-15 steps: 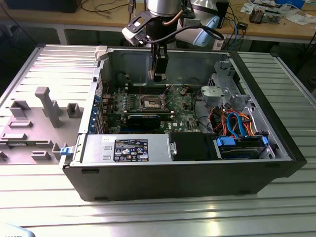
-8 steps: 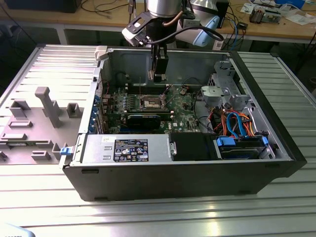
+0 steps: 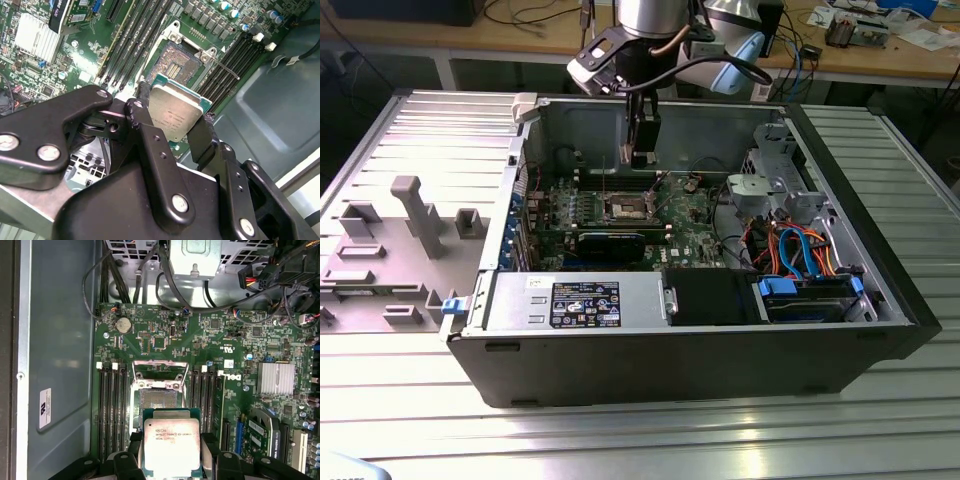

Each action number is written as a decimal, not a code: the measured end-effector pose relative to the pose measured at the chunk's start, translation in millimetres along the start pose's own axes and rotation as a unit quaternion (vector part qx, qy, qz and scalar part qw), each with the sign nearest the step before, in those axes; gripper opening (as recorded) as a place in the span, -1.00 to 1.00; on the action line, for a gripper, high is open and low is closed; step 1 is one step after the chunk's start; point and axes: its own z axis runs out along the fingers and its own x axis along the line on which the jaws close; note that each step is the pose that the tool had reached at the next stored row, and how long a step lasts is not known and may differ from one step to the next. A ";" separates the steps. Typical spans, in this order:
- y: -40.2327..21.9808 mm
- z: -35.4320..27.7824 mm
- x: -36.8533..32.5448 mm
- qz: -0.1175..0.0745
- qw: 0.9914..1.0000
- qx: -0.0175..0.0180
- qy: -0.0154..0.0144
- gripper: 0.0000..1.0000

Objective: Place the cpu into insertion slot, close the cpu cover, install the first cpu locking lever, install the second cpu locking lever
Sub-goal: 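Place the cpu into insertion slot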

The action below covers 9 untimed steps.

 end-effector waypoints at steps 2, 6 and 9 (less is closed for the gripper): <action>0.0 1.3 0.0 0.000 1.000 0.000 0.000 0.09; 0.1 4.7 0.1 0.000 1.000 0.000 0.000 0.09; 0.2 7.1 0.1 0.000 1.000 0.000 0.000 0.09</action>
